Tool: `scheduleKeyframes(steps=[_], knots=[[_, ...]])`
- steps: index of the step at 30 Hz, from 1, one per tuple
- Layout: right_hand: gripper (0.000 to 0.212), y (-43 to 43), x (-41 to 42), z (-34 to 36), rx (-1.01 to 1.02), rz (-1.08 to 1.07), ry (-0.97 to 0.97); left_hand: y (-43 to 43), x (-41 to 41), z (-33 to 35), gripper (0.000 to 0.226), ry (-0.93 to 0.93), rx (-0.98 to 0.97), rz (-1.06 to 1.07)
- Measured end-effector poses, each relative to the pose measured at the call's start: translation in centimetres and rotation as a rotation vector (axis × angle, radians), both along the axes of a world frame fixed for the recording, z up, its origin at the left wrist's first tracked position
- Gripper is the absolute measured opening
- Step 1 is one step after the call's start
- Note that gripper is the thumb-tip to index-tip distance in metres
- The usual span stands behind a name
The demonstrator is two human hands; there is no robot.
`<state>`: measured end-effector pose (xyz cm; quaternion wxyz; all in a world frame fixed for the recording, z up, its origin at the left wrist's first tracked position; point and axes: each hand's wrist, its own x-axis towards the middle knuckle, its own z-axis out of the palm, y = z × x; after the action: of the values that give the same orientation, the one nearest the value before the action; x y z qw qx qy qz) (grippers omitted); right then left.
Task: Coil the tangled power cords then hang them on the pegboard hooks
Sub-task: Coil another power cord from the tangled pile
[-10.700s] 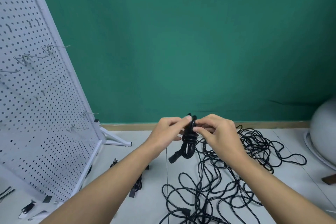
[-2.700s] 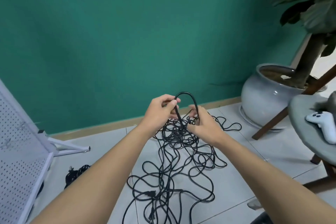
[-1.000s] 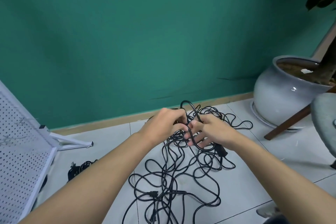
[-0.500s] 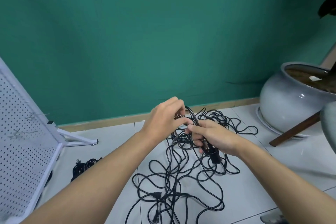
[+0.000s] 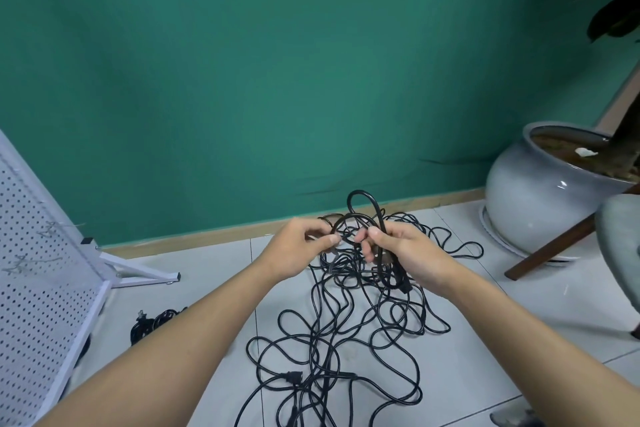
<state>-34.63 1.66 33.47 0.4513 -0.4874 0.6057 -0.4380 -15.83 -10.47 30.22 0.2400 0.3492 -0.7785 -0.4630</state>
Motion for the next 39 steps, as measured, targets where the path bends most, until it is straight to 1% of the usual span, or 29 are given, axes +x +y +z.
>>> scheduleKeyframes(steps=[3,6,8,11,13,15,18,22,24,25,28,30,32,34,37,39], knots=[[0.026,-0.4,-0.4,-0.6,-0.036,-0.060,0.113,0.2,-0.5,1.0,0.012,0.165,0.099,0.078],[0.024,-0.7,-0.1,-0.9,-0.051,-0.128,0.122,0.9,-1.5,2.1,0.010,0.262,0.145,0.165],[0.025,-0.9,0.1,-1.1,-0.042,-0.144,0.130,1.4,-2.0,2.5,0.007,0.280,0.171,0.197],[0.025,-1.2,-0.3,-1.4,-0.019,-0.147,0.211,1.6,-2.4,2.9,0.005,0.277,0.211,0.196],[0.024,-1.2,-0.4,-1.4,0.014,-0.140,0.236,1.3,-2.3,3.0,0.010,0.255,0.194,0.182],[0.025,-1.1,-0.3,-1.3,0.045,-0.123,0.216,1.1,-2.2,3.0,0.013,0.232,0.152,0.169],[0.026,-0.9,0.1,-0.9,0.043,-0.092,0.202,1.6,-2.2,3.0,0.013,0.250,0.170,0.168],[0.029,-0.8,0.1,-0.7,0.080,-0.042,0.295,1.5,-2.3,2.7,0.009,0.270,0.193,0.171],[0.030,-0.9,0.1,-1.0,0.105,-0.052,0.253,1.5,-2.4,2.8,0.005,0.277,0.201,0.160],[0.031,-1.1,0.1,-1.2,0.112,-0.077,0.178,1.6,-2.5,2.9,0.004,0.279,0.204,0.154],[0.035,-1.3,0.2,-1.2,0.133,-0.151,-0.140,1.9,-2.4,3.1,0.003,0.300,0.239,0.135],[0.035,-1.3,0.1,-1.1,0.131,-0.147,-0.228,1.9,-2.3,3.2,0.004,0.348,0.289,0.133],[0.036,-1.3,0.1,-1.1,0.116,-0.122,-0.237,2.1,-2.3,3.5,0.005,0.403,0.321,0.138],[0.036,-1.4,0.2,-1.1,0.100,-0.104,-0.192,2.4,-2.7,3.9,0.005,0.445,0.314,0.139],[0.037,-1.3,0.5,-0.9,0.072,-0.019,-0.057,2.5,-3.0,4.2,0.004,0.468,0.256,0.186],[0.034,-1.2,0.6,-0.7,0.062,0.007,0.008,2.5,-3.1,4.3,0.006,0.442,0.165,0.246]])
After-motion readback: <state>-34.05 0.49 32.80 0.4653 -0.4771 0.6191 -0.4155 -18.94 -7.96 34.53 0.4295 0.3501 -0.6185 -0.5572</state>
